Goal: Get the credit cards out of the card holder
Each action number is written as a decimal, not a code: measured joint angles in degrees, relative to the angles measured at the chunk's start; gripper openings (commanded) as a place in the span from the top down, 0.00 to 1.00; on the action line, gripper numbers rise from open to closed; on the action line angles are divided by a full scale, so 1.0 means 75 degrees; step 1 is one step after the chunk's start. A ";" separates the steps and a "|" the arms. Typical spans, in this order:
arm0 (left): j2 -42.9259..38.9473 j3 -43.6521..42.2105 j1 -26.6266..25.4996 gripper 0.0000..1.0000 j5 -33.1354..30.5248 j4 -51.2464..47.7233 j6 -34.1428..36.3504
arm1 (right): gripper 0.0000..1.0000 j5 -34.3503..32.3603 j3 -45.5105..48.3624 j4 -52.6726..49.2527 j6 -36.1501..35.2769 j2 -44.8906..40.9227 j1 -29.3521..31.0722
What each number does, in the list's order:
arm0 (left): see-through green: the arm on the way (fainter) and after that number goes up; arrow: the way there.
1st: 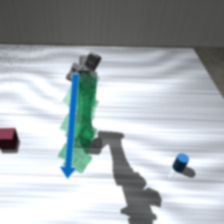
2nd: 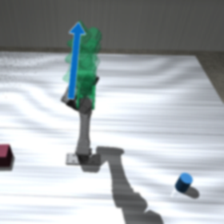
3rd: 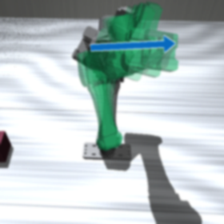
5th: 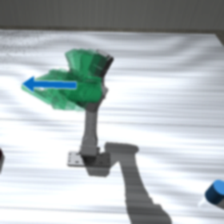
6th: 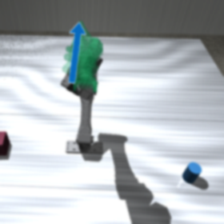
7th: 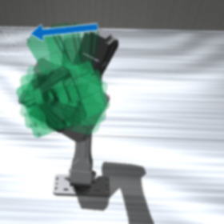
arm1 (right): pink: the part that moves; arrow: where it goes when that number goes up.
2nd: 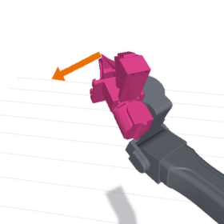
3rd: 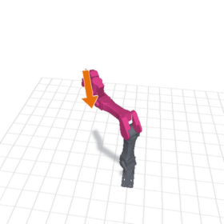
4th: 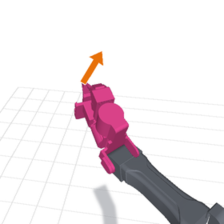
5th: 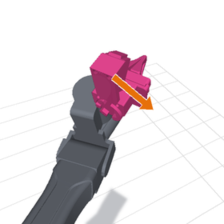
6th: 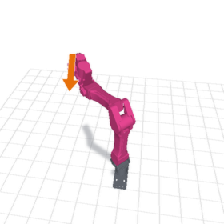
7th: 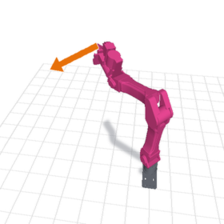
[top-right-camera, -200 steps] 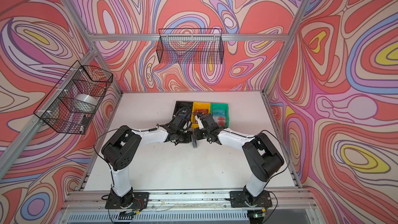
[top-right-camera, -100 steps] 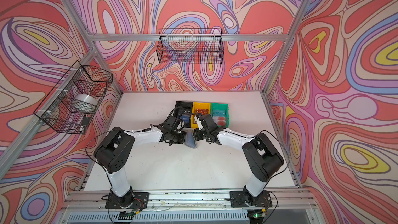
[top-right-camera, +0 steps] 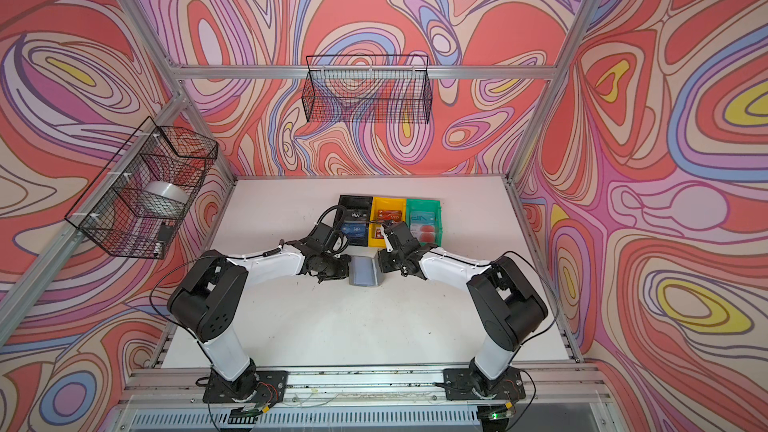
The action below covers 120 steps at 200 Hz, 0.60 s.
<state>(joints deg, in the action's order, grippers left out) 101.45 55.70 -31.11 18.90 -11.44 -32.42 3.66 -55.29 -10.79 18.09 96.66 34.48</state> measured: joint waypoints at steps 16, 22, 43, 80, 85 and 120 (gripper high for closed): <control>0.0032 -0.0099 0.0000 1.00 0.0259 0.0338 -0.0184 | 0.83 -0.0210 0.0000 -0.0122 0.0009 0.0058 0.0000; 0.0044 -0.0114 0.0000 1.00 0.0341 0.0431 -0.0254 | 0.83 -0.0300 0.0000 -0.0181 0.0023 0.0082 0.0000; 0.0047 -0.0122 0.0000 1.00 0.0536 0.0664 -0.0376 | 0.82 -0.0595 0.0017 -0.0414 0.0035 0.0096 0.0003; 0.0003 -0.0122 -0.0003 1.00 0.0740 0.0766 -0.0490 | 0.72 -0.1000 0.0032 -0.0720 0.0003 0.0085 0.0003; -0.0003 -0.0122 -0.0003 1.00 0.0761 0.0766 -0.0513 | 0.71 -0.1058 0.0032 -0.0764 0.0006 0.0070 0.0003; -0.0029 -0.0061 -0.0058 1.00 0.0895 0.0819 -0.0627 | 0.69 -0.1358 0.0087 -0.0944 -0.0009 -0.0303 0.0009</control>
<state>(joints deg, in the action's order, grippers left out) 101.23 55.24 -31.55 25.61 -5.30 -37.12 -6.52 -54.63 -17.87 18.02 94.39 34.54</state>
